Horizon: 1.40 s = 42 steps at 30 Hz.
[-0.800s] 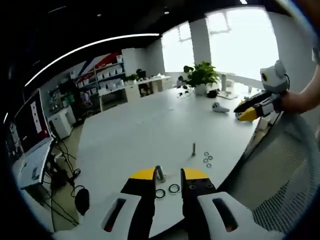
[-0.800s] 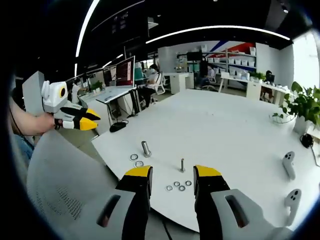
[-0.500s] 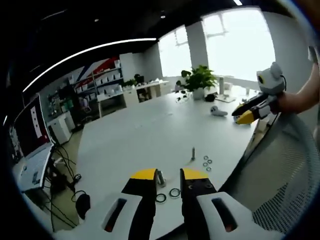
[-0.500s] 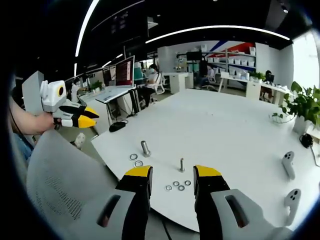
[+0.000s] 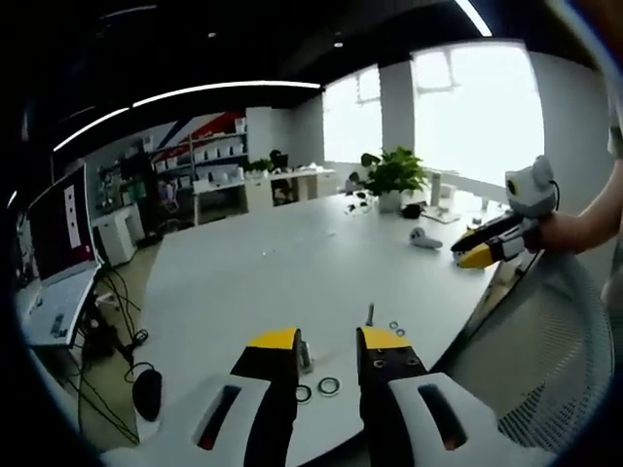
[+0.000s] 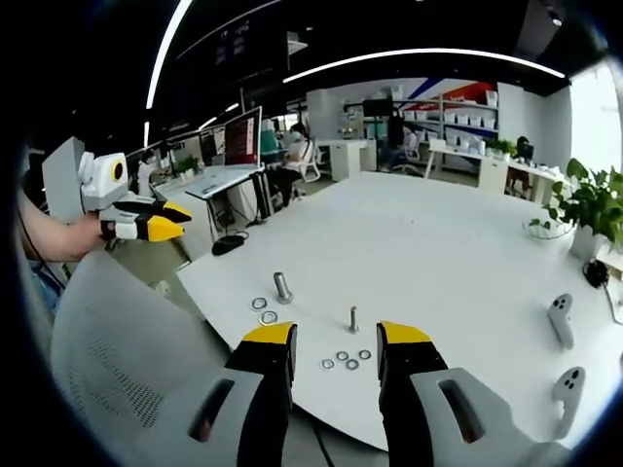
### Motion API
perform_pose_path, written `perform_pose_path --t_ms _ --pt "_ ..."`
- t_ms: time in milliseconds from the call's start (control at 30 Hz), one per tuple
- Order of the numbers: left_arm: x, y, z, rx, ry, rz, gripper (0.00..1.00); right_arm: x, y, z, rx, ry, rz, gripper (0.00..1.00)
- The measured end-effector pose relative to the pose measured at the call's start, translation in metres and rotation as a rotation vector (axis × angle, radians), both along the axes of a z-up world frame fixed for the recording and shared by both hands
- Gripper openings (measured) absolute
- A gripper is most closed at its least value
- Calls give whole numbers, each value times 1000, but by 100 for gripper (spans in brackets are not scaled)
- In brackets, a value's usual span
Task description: Place the washer onto the threaded stud by aligning its center hole with the stud, sliding it down to the base, and recovering from edge contact or off-axis alignment until the washer reaches the visible bottom stop.
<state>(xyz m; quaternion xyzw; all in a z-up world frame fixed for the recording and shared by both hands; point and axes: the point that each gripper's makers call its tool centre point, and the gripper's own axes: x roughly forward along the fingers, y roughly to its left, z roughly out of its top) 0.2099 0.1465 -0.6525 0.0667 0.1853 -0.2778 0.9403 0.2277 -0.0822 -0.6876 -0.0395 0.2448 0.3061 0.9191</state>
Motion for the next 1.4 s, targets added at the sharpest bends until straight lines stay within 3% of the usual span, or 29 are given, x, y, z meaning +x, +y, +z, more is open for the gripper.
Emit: perform_pose_path --t_ms 1400 --pt "1 8 -18 76 52 40 20 -3 1 0 7 3 3 36"
